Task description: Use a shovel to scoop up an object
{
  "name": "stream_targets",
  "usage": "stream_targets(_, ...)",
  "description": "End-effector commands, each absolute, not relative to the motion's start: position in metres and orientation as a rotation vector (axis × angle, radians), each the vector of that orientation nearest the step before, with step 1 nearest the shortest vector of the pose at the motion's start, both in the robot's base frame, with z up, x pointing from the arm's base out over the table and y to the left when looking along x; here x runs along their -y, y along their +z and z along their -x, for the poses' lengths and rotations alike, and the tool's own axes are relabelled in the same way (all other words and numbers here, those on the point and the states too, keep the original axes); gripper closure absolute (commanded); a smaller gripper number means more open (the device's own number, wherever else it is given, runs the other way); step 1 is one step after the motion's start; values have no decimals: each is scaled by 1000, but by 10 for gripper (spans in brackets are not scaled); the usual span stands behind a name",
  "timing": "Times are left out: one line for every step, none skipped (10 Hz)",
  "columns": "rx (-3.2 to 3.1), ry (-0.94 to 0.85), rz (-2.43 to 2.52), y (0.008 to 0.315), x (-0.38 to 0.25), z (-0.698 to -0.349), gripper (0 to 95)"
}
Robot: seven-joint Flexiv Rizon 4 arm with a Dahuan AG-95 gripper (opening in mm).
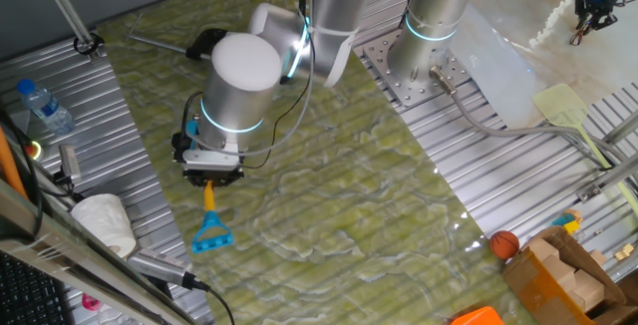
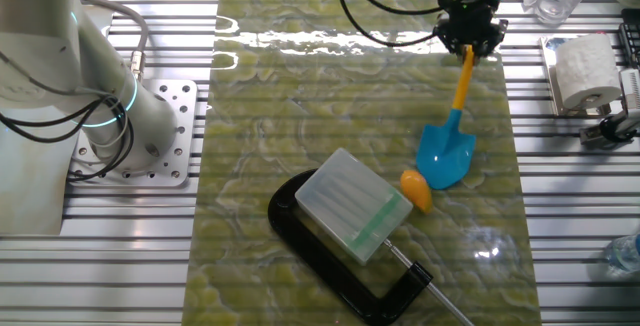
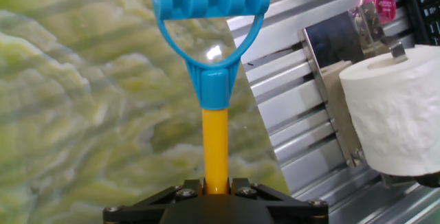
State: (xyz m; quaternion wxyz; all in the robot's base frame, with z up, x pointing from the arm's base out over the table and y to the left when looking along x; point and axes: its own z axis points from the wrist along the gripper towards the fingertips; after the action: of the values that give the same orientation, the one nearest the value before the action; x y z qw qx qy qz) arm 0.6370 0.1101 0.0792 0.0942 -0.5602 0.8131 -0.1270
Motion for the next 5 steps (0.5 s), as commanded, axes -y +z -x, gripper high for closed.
stream_targets(-2398,-383,1678,80,-105,-636,950)
stream_targets(-2392,-385,1686,80,-101,-636,950)
stream_targets(-2387,-386,1693,81,-98,-636,950)
stream_targets(-2386,-387,1694,81,-97,-635,950)
stream_targets(-2390,-384,1684,79,-95,-635,950)
